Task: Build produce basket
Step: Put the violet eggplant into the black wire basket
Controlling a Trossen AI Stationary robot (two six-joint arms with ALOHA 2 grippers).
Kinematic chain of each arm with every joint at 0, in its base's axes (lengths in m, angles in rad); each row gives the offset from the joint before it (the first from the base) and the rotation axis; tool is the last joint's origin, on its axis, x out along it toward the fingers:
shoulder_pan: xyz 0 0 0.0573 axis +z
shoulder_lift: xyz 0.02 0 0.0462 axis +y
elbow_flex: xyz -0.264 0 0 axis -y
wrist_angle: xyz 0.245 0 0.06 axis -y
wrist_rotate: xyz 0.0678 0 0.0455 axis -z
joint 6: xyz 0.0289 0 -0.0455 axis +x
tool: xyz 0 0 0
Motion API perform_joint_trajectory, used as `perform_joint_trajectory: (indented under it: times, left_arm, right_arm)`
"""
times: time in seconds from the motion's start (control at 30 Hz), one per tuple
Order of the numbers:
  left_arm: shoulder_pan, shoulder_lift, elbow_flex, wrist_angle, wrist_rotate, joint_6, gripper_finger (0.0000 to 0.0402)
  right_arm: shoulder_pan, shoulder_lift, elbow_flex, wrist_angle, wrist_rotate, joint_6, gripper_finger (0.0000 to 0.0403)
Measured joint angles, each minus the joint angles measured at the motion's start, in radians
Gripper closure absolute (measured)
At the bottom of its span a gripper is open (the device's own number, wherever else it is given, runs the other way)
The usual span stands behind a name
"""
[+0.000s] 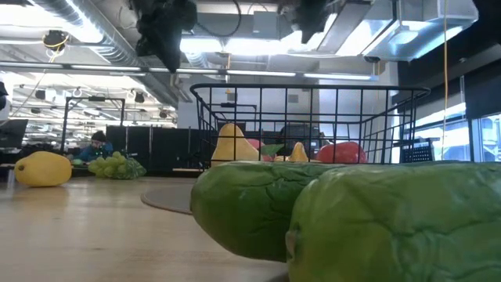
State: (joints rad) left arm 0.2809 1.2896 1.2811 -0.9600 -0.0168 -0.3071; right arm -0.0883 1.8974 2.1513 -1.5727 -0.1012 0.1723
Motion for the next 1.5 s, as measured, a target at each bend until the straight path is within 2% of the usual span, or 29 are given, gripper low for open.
perform_joint_trajectory:
  times: [0.2, 0.43, 0.63, 0.8, 0.97, 1.3, 1.5]
  left_arm:
    - [-0.036, 0.000, 0.000, 0.064, 0.000, 0.078, 0.0321]
    - [-0.039, 0.000, 0.000, 0.066, 0.000, 0.083, 0.0321]
    - [-0.039, 0.000, 0.000, 0.069, 0.000, 0.082, 0.0321]
    - [-0.039, 0.000, 0.000, 0.122, 0.000, 0.067, 0.0321]
    - [-0.024, 0.000, 0.000, 0.154, 0.012, 0.046, 0.0321]
    - [-0.020, 0.000, 0.000, 0.154, 0.042, 0.057, 0.0321]
    - [-0.020, 0.000, 0.000, 0.154, 0.042, 0.056, 0.0321]
  right_arm:
    - [0.082, -0.111, -0.043, 0.003, 0.030, 0.325, 0.0327]
    - [0.222, -0.306, -0.288, -0.002, 0.072, 0.792, 0.0327]
    - [0.350, -0.458, -0.525, 0.000, -0.042, 1.275, 0.0327]
    - [0.453, -0.520, -0.682, 0.009, -0.163, 1.550, 0.0327]
    - [0.520, -0.526, -0.797, 0.021, -0.262, 1.565, 0.0327]
    - [0.577, -0.526, -0.894, 0.045, -0.267, 1.535, 0.0373]
    - [0.583, -0.526, -0.983, 0.128, -0.311, 1.525, 0.0359]
